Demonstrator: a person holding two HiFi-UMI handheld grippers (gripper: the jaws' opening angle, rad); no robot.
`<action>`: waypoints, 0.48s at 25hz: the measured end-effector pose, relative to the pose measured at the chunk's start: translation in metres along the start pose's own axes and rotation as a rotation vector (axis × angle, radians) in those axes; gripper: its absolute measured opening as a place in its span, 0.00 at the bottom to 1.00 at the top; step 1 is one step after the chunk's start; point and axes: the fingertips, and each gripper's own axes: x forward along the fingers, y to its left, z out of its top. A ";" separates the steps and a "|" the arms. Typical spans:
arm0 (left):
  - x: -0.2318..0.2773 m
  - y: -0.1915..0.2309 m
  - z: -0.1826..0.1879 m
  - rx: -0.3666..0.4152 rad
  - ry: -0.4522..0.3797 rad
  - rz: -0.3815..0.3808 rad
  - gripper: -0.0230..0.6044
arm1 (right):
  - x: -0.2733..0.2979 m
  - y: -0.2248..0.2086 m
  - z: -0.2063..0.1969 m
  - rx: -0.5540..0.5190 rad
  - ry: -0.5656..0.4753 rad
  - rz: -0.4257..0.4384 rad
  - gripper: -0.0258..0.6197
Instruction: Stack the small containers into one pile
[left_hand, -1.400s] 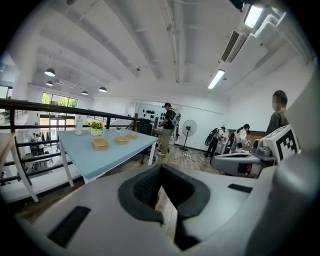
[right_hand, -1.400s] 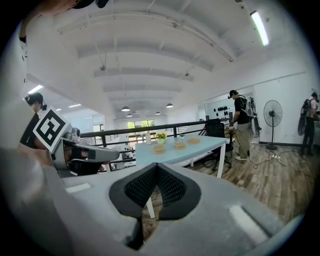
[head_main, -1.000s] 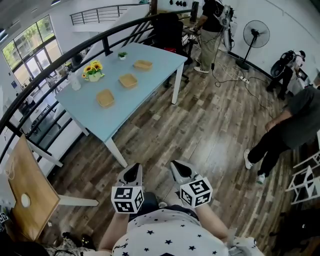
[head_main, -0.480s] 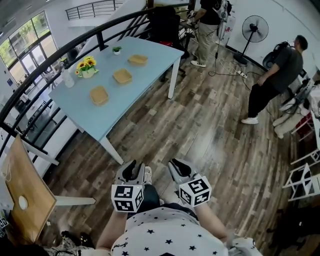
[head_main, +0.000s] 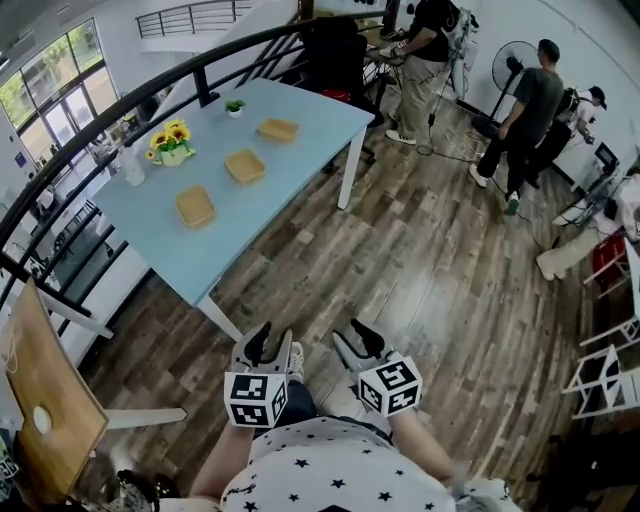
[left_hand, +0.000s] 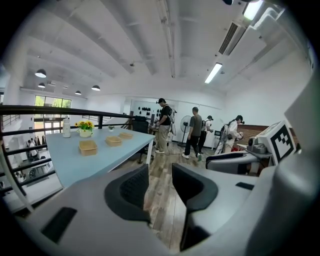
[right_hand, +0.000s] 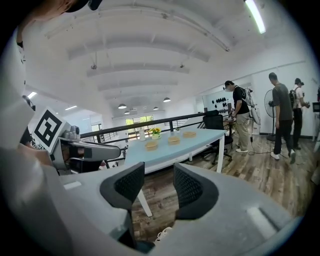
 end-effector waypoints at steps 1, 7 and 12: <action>0.007 0.004 0.003 0.002 0.001 0.003 0.26 | 0.008 -0.004 0.003 -0.002 0.001 0.003 0.29; 0.057 0.035 0.022 -0.010 0.012 0.015 0.27 | 0.058 -0.033 0.028 -0.005 0.004 0.012 0.29; 0.096 0.059 0.050 -0.009 0.017 0.014 0.28 | 0.098 -0.055 0.055 -0.010 0.013 0.017 0.29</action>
